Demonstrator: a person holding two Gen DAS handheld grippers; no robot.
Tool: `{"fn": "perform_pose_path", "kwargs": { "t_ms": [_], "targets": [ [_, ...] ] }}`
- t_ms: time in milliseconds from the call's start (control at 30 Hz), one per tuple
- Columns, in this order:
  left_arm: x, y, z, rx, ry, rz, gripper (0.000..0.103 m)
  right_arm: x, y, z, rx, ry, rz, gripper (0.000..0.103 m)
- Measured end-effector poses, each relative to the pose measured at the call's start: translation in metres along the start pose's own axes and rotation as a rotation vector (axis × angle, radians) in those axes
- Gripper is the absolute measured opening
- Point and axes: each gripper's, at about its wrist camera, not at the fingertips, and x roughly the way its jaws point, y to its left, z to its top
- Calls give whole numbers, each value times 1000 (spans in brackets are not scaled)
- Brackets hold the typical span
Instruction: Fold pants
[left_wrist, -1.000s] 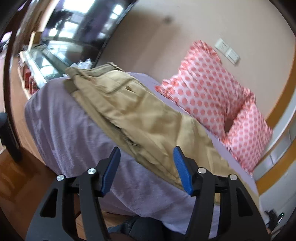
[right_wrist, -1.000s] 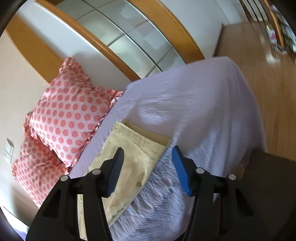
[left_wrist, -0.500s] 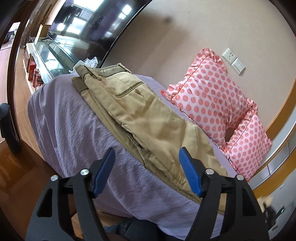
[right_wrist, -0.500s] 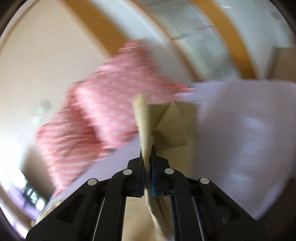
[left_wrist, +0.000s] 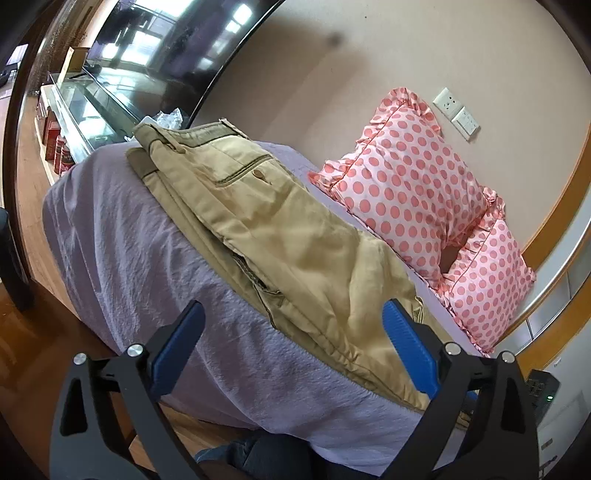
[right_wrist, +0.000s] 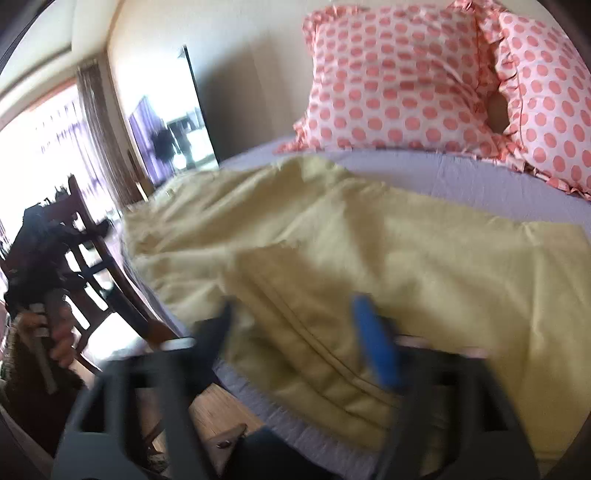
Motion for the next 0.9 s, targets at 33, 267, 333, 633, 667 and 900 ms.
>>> {"fn": "perform_pose_path", "kwargs": {
  "t_ms": [33,267,333,633,667,900],
  "targets": [
    [2,0,1,-1,6,-1,97,-9,-3,1,19,-35,1,90],
    [23,-7,9,4,17,53,97,-18,-35,-7,174,-52,18,90],
    [24,-6,17,1,-9,109,97,-17,-39,-9,193,-44,25,90],
    [35,29,51,-153,0,104,96,-15,-36,-8,186,-41,42,91],
    [36,30,52,-160,-1,103,96,-14,-36,-8,188,-42,42,91],
    [40,23,56,-133,7,92,96,-12,-37,-8,190,-40,39,91]
  ]
}}
